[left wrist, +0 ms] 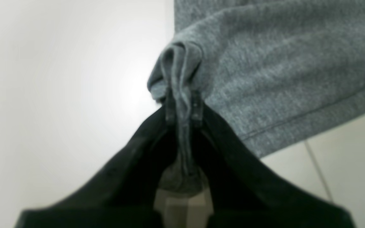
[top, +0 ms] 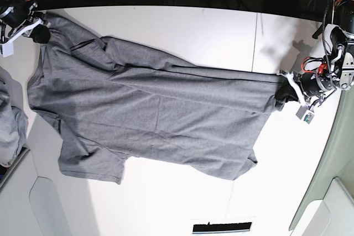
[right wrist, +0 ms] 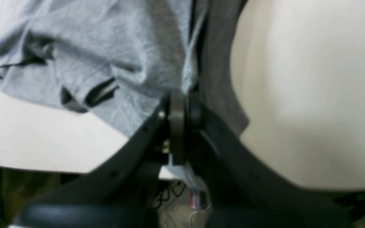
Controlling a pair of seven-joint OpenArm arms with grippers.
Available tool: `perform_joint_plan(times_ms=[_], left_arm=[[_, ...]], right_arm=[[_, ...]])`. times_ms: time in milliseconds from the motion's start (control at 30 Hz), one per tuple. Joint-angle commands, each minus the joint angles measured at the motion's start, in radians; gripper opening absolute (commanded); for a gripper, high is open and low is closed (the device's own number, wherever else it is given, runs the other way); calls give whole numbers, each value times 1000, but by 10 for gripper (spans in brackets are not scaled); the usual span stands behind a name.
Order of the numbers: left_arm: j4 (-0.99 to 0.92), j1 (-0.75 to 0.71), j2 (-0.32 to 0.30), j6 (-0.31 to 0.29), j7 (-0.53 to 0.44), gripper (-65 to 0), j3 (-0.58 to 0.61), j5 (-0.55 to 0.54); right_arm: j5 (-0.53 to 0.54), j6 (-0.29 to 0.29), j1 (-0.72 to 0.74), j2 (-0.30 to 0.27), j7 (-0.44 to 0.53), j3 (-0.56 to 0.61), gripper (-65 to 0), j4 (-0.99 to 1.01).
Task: Layout the t-shirt on the table in an organized manner, then fold the t-shirt properly
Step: 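Lay the shirt down and fold its side over with both grippers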
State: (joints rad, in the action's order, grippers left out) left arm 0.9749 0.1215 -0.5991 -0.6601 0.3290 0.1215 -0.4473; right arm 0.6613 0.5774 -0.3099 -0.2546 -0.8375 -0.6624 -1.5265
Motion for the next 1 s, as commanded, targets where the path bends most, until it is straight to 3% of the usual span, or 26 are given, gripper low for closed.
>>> perform_joint_plan(times_ms=[0,133,300,433,733,967], left_arm=[[6,-2,-36,9,32,-650,-5,2],[8,-43,-69,-38,90,-650,-5,-57],[10,-119,-69,-38,110,-650,-5,-170],[32,-192,-66,-38,126,-650,-15,-197],[225,-418,-61,-38,133,-650,-153,-200],[301,-534,-7,-38,133,-650,-316,-200]], right_arm=[[6,6,8,-29,23,-2,-650,-12],[-8,6,44,-83,31,29,-650,-3],[-36,6,107,-160,34,129,-650,78],[-35,6,150,-199,34,203,-650,167],[-32,6,163,-204,33,220,-650,197],[-33,6,163,-205,33,220,-650,197]])
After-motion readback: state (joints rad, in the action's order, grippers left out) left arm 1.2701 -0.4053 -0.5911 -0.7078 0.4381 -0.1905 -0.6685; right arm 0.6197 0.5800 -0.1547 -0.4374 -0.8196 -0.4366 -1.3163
